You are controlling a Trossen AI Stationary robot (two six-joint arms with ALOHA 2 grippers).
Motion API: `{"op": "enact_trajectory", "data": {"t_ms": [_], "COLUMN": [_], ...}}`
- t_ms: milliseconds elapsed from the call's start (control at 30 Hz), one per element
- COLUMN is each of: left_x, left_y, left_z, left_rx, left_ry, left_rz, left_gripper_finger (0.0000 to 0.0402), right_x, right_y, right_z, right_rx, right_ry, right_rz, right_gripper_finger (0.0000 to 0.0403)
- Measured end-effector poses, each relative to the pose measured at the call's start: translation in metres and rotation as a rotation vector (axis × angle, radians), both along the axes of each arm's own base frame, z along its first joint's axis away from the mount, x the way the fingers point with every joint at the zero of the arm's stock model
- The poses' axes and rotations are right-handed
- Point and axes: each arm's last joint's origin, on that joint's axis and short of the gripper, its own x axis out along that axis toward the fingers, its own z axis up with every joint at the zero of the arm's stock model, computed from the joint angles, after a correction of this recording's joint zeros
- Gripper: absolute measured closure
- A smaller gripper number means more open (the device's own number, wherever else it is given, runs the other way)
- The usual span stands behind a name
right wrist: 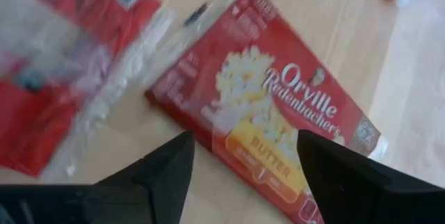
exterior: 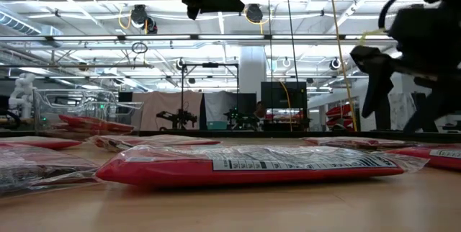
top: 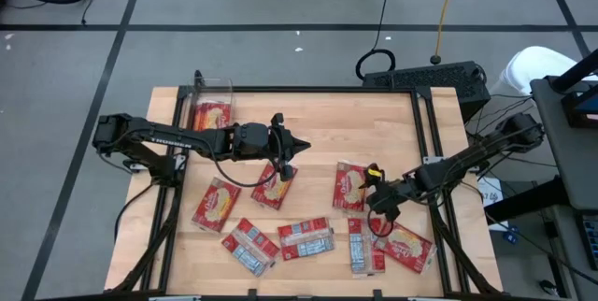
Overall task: Sort popcorn bags into baskets
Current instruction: Put the red popcorn bag into the transparent bin
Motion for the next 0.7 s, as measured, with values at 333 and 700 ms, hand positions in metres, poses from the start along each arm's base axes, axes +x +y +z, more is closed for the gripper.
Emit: {"op": "enact_trajectory", "data": {"t_ms": [333,700], "left_x": [0.0,0.001], "left_y": [0.0,0.0], "left_z": [0.0,0.002], "left_rx": [0.0,0.0], "left_ry": [0.0,-0.025], "left_rz": [0.0,0.0], "left_gripper_finger": [0.0376,0.0376], "right_x": [-0.015,-0.008], "right_y": [-0.012,-0.021], "right_z": [-0.031,-0.043], "right_rx": [-0.169,-0.179], "right_ry": [-0.079,-0.139], "right_rz": [0.138,0.207], "right_gripper_finger": [0.0153,0.0224]}}
